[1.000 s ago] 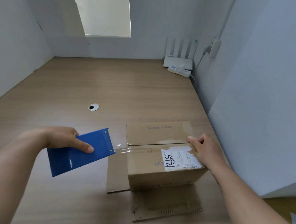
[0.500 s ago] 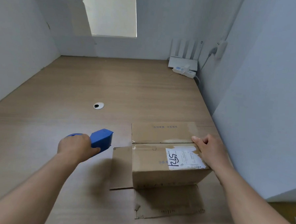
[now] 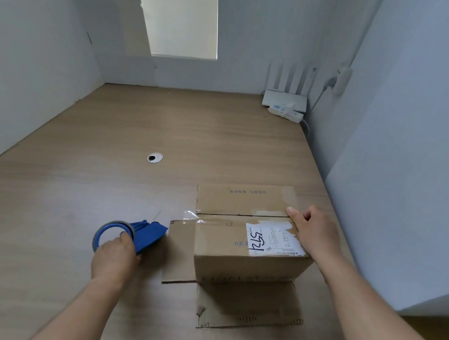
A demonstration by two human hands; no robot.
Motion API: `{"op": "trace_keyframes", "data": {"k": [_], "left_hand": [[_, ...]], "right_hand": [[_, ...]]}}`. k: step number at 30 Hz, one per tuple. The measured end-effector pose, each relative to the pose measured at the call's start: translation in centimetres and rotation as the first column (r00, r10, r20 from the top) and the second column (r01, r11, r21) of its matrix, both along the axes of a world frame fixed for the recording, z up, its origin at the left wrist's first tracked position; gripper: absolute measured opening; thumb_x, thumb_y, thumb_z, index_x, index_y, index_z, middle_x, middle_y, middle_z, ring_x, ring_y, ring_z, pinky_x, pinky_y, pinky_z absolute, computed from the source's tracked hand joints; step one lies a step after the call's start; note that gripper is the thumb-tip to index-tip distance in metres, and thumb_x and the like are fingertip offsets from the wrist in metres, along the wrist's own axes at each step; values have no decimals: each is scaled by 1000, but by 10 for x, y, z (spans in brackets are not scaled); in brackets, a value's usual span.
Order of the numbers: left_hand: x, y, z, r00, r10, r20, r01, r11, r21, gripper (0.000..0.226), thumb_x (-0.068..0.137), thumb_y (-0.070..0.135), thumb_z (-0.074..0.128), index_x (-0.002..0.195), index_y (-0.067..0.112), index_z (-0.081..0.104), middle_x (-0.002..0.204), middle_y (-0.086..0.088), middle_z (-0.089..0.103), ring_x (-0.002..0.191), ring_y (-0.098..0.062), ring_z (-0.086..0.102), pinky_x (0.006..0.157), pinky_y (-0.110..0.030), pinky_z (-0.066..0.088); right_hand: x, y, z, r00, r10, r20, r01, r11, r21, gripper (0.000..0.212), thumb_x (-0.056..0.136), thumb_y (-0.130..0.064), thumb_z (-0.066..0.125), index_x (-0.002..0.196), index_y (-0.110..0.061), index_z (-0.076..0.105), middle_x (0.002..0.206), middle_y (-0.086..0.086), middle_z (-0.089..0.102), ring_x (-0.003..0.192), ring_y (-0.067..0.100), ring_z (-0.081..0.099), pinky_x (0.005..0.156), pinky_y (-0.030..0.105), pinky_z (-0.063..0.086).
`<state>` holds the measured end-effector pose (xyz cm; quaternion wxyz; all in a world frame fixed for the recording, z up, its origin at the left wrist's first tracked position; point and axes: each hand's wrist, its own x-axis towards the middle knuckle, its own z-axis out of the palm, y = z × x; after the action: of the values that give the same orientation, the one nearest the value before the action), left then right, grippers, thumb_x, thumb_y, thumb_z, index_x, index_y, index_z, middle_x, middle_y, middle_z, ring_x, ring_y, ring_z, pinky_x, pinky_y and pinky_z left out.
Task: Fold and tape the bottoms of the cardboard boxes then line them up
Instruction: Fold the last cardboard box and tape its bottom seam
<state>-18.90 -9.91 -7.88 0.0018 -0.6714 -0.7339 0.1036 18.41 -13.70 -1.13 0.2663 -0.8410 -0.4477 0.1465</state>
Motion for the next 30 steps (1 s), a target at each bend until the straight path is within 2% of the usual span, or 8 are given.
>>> {"op": "trace_keyframes", "data": {"k": [6, 11, 14, 17, 21, 24, 27, 30], "left_hand": [[-2, 0, 9, 975, 171, 144, -169, 985, -31, 25, 92, 39, 50, 108, 20, 53, 95, 2, 60, 79, -18, 54, 61, -25, 40], [14, -8, 36, 957, 222, 188, -228, 974, 8, 37, 87, 45, 57, 107, 14, 55, 105, -6, 63, 96, -28, 59, 69, -30, 43], [62, -18, 66, 760, 87, 644, -260, 949, 179, 47, 93, 32, 54, 129, 1, 49, 131, -19, 53, 122, -34, 46, 99, -39, 35], [131, -24, 87, 595, 31, 803, -147, 987, 71, 58, 98, 41, 40, 143, 5, 31, 146, -13, 40, 134, -28, 36, 106, -35, 29], [163, -21, 81, 543, 134, 829, -184, 982, -38, 67, 99, 46, 32, 148, 3, 17, 149, -15, 36, 135, -31, 36, 105, -40, 35], [159, -15, 82, 547, 265, 794, -214, 961, -173, 72, 96, 55, 35, 145, 3, 24, 142, -15, 45, 127, -32, 44, 94, -36, 39], [165, -15, 89, 652, 318, 689, -229, 948, -220, 93, 79, 76, 44, 134, 3, 37, 124, -11, 58, 113, -31, 54, 77, -33, 41], [179, -14, 91, 721, 337, 605, -275, 941, -197, 96, 70, 81, 51, 127, 5, 38, 122, -11, 59, 115, -31, 54, 74, -33, 38]], "right_hand": [[1, 1, -1, 1000, 7, 2, -7, 1000, -14, 42, 91, -51, 52, 70, -15, 42, 71, 1, 51, 67, 20, 45, 50, 30, 25], [2, 1, -1, 1000, 12, 12, -12, 1000, -17, 42, 91, -51, 52, 71, -16, 43, 72, 2, 52, 69, 21, 47, 50, 30, 26], [2, 1, -2, 1000, 9, 11, -9, 1000, -2, 42, 91, -51, 52, 71, -15, 43, 72, 2, 52, 69, 22, 47, 50, 31, 26], [0, 1, -2, 1000, 13, -2, -13, 1000, 13, 42, 91, -50, 52, 70, -15, 41, 71, 3, 52, 67, 20, 45, 50, 31, 26], [-1, 0, 0, 1000, 5, 5, -5, 1000, 10, 43, 91, -51, 51, 69, -16, 40, 71, 2, 51, 67, 20, 45, 50, 30, 26], [-4, -2, 6, 1000, 21, 20, -20, 999, -49, 47, 91, -60, 41, 79, -14, 47, 80, 3, 55, 77, 23, 51, 56, 31, 34], [-19, -1, 20, 995, 29, 96, -5, 970, -241, 89, 77, -84, 29, 119, -10, 51, 117, 9, 57, 107, 27, 52, 77, 37, 43], [-43, 8, 31, 982, 53, 180, 34, 894, -447, 121, 63, -94, 32, 143, -2, 30, 141, 15, 37, 129, 31, 34, 99, 54, 36]]}}
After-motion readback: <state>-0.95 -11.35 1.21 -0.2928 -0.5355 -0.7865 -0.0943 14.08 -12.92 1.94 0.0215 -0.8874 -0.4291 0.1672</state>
